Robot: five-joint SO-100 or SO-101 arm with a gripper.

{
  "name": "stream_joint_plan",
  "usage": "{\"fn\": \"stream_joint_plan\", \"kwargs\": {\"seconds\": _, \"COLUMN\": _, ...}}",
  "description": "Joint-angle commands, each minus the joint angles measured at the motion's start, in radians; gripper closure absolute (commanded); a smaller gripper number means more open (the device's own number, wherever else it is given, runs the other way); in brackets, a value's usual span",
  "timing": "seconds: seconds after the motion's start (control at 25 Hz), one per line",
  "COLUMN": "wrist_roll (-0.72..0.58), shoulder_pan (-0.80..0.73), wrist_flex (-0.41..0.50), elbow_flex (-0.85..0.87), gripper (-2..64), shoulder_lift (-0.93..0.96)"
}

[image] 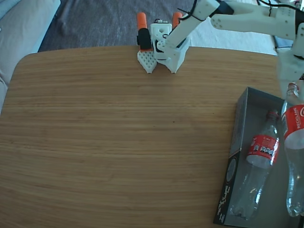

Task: Grasp the bottles and put them in the box.

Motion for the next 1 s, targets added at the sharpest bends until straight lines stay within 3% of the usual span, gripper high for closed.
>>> {"fn": "stream_joint_plan", "kwargs": {"seconds": 0.0, "wrist_roll": 0.011, "shoulder_pan": 0.014, "wrist_flex": -0.009, "elbow_flex": -0.086, "gripper": 61.8, "shoulder_lift": -0.015}}
{"fn": "stream_joint_plan", "kwargs": {"seconds": 0.44, "wrist_roll": 0.014, "shoulder_pan": 0.043, "wrist_flex": -0.011, "elbow_flex": -0.092, "gripper": 61.8, "shoulder_lift": -0.11}}
{"fn": "stream_joint_plan", "kwargs": {"seconds": 0.96, "wrist_roll": 0.014, "shoulder_pan": 0.005, "wrist_flex": -0.081, "elbow_flex": -0.15, "gripper": 61.8, "shoulder_lift": -0.114}}
